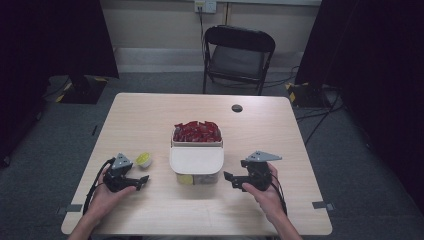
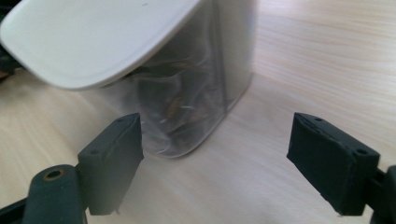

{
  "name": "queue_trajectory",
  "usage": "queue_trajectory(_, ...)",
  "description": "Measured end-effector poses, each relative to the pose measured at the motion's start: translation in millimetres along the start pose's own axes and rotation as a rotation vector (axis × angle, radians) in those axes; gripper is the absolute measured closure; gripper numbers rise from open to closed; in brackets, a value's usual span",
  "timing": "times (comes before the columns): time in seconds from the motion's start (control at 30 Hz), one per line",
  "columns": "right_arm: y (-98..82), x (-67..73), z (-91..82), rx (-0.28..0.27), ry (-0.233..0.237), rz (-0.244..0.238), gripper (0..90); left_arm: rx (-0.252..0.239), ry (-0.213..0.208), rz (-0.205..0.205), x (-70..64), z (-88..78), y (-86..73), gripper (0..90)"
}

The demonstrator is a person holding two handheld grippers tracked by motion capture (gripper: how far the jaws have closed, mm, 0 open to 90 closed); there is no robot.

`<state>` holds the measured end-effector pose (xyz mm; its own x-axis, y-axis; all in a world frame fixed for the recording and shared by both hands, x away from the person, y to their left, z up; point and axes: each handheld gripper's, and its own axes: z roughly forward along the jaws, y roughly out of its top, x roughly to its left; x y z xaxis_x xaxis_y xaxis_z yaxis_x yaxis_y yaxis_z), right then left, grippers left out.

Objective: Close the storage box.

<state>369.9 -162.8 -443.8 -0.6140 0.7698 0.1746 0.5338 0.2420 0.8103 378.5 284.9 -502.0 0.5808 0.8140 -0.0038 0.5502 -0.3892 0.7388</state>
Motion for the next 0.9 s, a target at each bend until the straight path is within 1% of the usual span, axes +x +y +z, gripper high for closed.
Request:
queue_trajectory(0.2,3.6,-17.9,-6.9,-0.033,-0.047,0.043,16.6,0.0,0.0,0.0,0.0,0.0,0.0,14.9)
queue_trajectory(0.27,4.0,-24.1,-9.3,-0.044,-0.055,0.061,14.5,0.0,0.0,0.0,0.0,0.0,0.0,14.9)
queue_trajectory(0.37,3.6,-34.5,-11.8,-0.05,-0.071,0.099,14.7,0.0,0.0,0.0,0.0,0.0,0.0,14.9)
queue_trajectory(0.47,2.2,-45.0,-13.0,-0.046,-0.113,0.112,14.9,0.0,0.0,0.001,0.0,0.0,0.0,14.9)
queue_trajectory(0.57,0.8,-55.1,-13.3,-0.045,-0.147,0.142,14.9,0.0,0.0,0.0,0.0,0.0,0.0,14.9)
queue_trajectory(0.6,0.0,-60.7,-13.1,-0.04,-0.146,0.158,14.5,0.0,0.001,0.001,0.0,0.0,0.0,14.9)
queue_trajectory(0.63,0.0,-60.7,-13.1,-0.04,-0.146,0.158,14.5,0.0,0.001,0.001,0.0,0.0,0.0,14.9)
queue_trajectory(0.67,-1.2,-67.8,-12.0,-0.029,-0.166,0.167,14.8,0.0,0.001,0.0,0.0,0.0,0.0,14.9)
queue_trajectory(0.77,-3.7,-78.0,-10.4,-0.011,-0.203,0.174,14.7,0.0,0.001,0.0,0.0,0.0,0.0,14.9)
queue_trajectory(0.83,-5.7,-84.6,-8.9,0.014,-0.228,0.169,14.6,0.0,0.001,0.0,0.0,0.0,0.0,14.9)
queue_trajectory(0.9,-8.4,-90.1,-7.6,0.029,-0.248,0.175,14.6,0.0,0.001,0.001,0.0,0.0,0.0,14.9)
